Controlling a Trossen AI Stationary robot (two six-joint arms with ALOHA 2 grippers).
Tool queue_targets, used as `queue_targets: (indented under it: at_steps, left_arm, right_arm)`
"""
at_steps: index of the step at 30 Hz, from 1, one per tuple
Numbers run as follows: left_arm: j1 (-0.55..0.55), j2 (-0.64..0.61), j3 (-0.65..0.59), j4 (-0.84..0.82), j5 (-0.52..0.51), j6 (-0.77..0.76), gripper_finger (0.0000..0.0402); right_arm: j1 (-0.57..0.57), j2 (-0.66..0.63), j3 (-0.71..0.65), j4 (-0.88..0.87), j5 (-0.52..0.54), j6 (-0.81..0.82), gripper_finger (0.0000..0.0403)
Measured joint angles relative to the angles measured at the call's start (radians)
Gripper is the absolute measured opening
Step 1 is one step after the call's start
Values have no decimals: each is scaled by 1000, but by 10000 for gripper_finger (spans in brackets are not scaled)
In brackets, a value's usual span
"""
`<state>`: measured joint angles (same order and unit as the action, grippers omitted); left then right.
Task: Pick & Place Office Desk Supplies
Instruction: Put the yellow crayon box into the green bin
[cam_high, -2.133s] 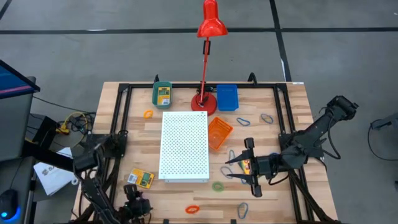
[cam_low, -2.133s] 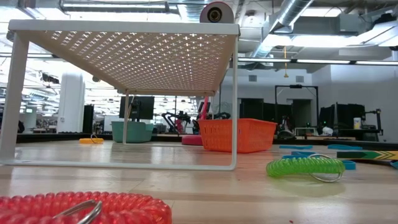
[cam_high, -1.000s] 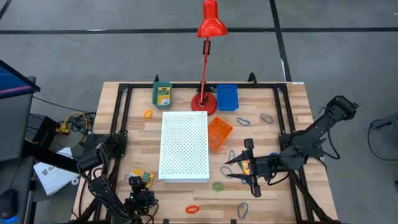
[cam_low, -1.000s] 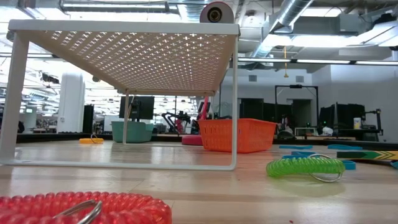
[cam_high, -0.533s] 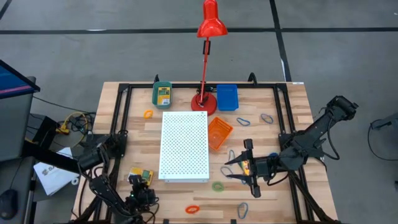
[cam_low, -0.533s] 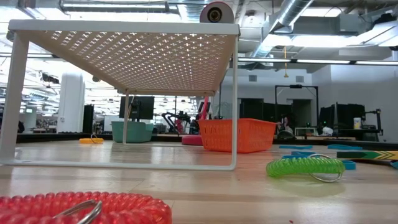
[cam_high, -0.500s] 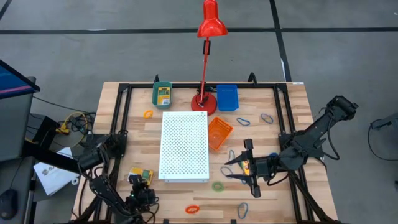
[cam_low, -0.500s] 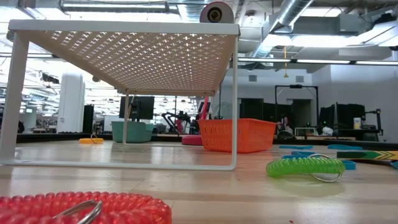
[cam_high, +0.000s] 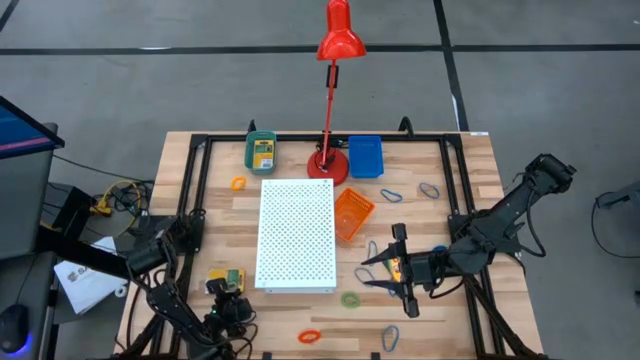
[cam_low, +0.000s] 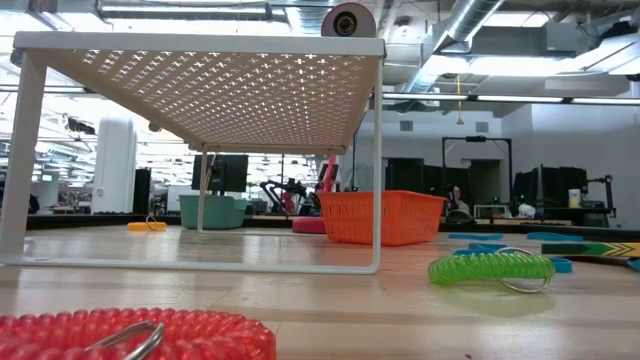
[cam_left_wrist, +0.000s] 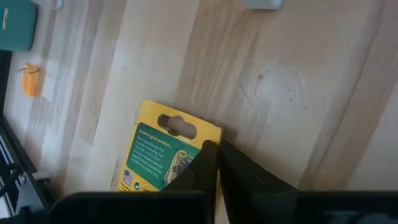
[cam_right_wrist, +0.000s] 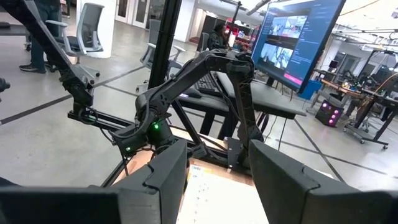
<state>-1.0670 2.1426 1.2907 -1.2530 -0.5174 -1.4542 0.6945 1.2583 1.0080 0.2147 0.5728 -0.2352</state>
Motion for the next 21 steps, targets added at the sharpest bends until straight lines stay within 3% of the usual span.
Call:
queue_targets:
  at_steps: [10,14,21]
  left_arm:
    - [-8,-105,-1,-82,-47,-121,0]
    - [-12,-183,1,-176,-99,-222,0]
    - [-12,-292,0,-321,-105,-320,0]
  right_arm:
    - [2,0,0,-2,0,0,170]
    - [6,0,0,-6,-1,0,170]
    - [6,0,0,-7,0,0,170]
